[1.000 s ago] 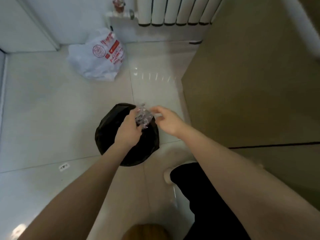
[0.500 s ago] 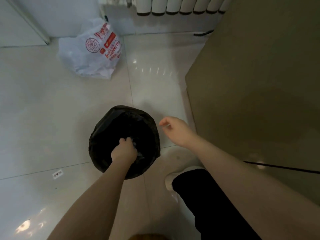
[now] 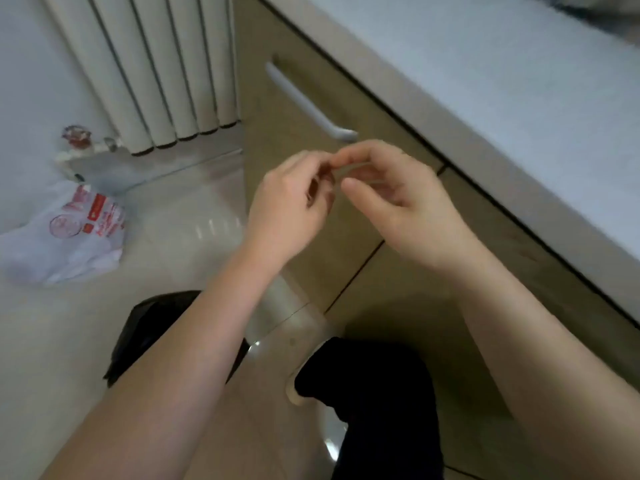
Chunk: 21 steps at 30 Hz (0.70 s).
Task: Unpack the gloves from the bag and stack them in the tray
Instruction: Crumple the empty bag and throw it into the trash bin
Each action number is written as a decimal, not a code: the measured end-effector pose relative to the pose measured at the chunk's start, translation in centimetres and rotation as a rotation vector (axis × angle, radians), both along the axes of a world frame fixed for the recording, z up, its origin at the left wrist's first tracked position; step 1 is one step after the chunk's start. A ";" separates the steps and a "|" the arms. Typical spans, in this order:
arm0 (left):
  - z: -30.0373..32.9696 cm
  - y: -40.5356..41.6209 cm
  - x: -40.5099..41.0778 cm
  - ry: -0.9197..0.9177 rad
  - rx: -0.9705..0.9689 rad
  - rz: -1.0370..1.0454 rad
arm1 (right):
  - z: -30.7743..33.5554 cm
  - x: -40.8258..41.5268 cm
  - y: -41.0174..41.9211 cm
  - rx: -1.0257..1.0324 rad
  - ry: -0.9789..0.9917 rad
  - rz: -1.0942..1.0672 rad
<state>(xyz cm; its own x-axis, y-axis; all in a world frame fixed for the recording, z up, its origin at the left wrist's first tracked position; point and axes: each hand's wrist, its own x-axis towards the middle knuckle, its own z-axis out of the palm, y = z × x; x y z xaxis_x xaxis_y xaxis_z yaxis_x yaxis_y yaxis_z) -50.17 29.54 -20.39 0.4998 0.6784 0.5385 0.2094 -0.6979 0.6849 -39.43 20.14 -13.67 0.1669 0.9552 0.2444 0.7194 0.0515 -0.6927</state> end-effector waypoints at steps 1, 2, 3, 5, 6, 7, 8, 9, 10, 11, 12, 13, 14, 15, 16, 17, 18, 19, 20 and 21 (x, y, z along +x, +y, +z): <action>1.7 -0.7 0.7 -0.044 0.054 -0.033 | 1.3 0.2 -1.9 0.019 0.011 -0.029; 3.7 -2.3 2.0 -0.082 0.091 -0.100 | 2.8 0.8 -4.6 0.048 0.008 -0.087; 5.7 -4.7 3.6 -0.115 0.118 -0.191 | 4.7 1.6 -7.9 0.084 0.005 -0.166; 8.2 -8.0 5.7 -0.124 0.135 -0.334 | 6.6 3.2 -11.9 0.091 0.021 -0.262; 9.5 -10.1 7.2 -0.120 0.136 -0.417 | 7.9 4.1 -14.4 0.096 -0.006 -0.329; 10.7 -12.4 9.1 -0.101 0.145 -0.493 | 9.2 5.2 -17.1 0.101 -0.047 -0.409; 11.1 -13.1 10.0 -0.075 0.142 -0.522 | 9.6 6.1 -17.9 0.082 -0.085 -0.456; 11.9 -14.7 11.3 -0.066 0.156 -0.567 | 10.2 7.1 -19.7 0.078 -0.110 -0.524; 13.5 -18.1 13.8 -0.056 0.188 -0.653 | 11.7 8.3 -23.6 0.110 -0.155 -0.626; 13.9 -19.2 14.9 -0.029 0.196 -0.680 | 11.7 9.3 -24.7 0.110 -0.175 -0.670; 14.6 -20.9 16.1 -0.011 0.223 -0.717 | 11.8 10.4 -26.6 0.099 -0.203 -0.723; 15.5 -24.0 18.3 0.013 0.249 -0.787 | 12.5 11.6 -30.2 0.091 -0.256 -0.814; 15.7 -25.4 19.6 0.043 0.257 -0.820 | 12.3 12.7 -32.0 0.056 -0.298 -0.864; 16.1 -27.6 21.4 0.068 0.276 -0.869 | 12.2 14.0 -34.9 0.014 -0.339 -0.925; 16.3 -29.4 23.2 0.100 0.297 -0.903 | 12.1 15.3 -37.5 -0.045 -0.367 -0.988; 16.1 -30.2 24.4 0.129 0.316 -0.916 | 11.5 16.5 -39.1 -0.100 -0.375 -1.038; 16.5 -33.2 26.8 0.145 0.335 -0.937 | 11.5 18.0 -43.0 -0.151 -0.380 -1.120; 16.3 -33.7 28.0 0.169 0.350 -0.915 | 10.9 19.1 -44.3 -0.204 -0.385 -1.160; 16.3 -35.0 29.2 0.176 0.363 -0.898 | 10.3 20.3 -46.3 -0.264 -0.385 -1.205; 16.2 -36.2 30.6 0.184 0.374 -0.880 | 9.8 21.2 -48.2 -0.334 -0.411 -1.246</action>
